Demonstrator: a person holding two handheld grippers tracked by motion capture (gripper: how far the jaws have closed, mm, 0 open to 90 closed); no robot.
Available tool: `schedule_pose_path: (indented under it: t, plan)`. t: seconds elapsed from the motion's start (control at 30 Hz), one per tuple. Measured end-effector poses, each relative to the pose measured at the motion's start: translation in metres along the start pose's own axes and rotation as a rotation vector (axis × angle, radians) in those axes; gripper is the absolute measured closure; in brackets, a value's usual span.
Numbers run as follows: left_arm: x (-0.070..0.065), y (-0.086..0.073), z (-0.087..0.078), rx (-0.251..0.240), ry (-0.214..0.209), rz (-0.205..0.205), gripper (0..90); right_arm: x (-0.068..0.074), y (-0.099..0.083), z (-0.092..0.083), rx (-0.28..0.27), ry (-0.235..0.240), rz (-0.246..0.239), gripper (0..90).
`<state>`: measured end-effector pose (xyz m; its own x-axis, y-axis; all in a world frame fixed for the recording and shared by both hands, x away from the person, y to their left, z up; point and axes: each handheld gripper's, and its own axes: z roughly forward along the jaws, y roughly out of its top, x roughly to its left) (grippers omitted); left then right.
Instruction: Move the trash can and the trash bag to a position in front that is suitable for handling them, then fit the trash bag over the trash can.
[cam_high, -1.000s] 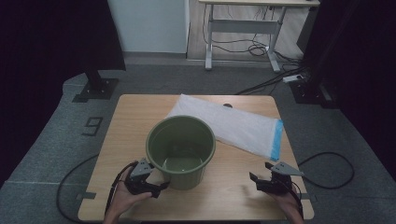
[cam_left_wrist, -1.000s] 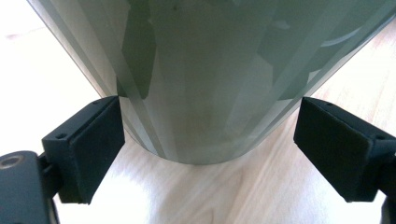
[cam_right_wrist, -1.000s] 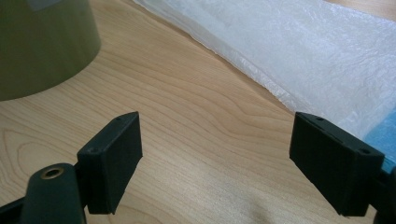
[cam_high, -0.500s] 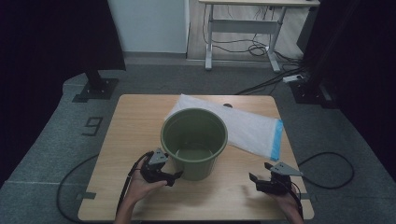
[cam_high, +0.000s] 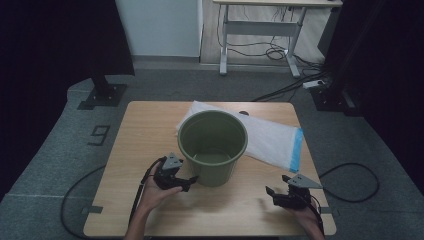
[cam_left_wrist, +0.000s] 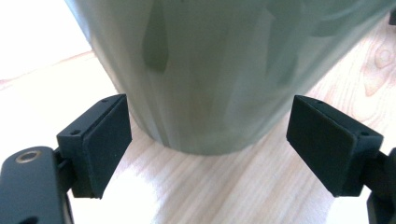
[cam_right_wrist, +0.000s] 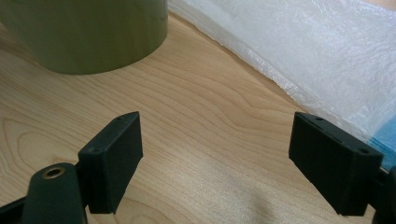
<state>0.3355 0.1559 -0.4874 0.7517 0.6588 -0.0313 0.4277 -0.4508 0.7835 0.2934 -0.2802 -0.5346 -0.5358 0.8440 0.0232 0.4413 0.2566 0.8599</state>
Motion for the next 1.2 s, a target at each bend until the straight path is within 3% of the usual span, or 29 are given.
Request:
schedule_pose_path:
  t: [0.13,0.3,0.5,0.83,1.03,1.07,1.1,1.2]
  plan:
    - [0.000,-0.008,-0.010,0.012,0.021,0.005,13.5,0.000,0.000,-0.001,-0.001,-0.002,0.000,16.9]
    - [0.001,-0.027,-0.030,0.020,0.046,-0.014,13.3,0.000,0.000,-0.001,-0.001,-0.004,0.005,16.9]
    - [0.001,-0.042,-0.043,0.012,0.056,-0.034,13.2,0.000,0.000,-0.001,0.001,-0.005,0.005,16.9]
    - [0.005,-0.046,-0.049,0.007,0.066,-0.040,12.8,-0.007,0.011,0.007,-0.002,-0.061,0.000,15.1]
    - [0.010,-0.053,-0.049,0.023,0.085,-0.065,13.1,-0.022,0.049,0.043,0.032,-0.102,-0.026,13.9]
    - [0.011,-0.054,-0.049,0.019,0.090,-0.071,13.1,-0.022,0.049,0.043,0.032,-0.102,-0.026,13.9]
    - [0.012,-0.057,-0.050,0.022,0.113,-0.065,13.5,-0.024,0.060,0.060,0.063,-0.093,-0.052,13.9]
    - [0.015,-0.059,-0.049,0.032,0.119,-0.070,13.6,-0.027,0.070,0.081,0.103,-0.072,-0.065,15.8]
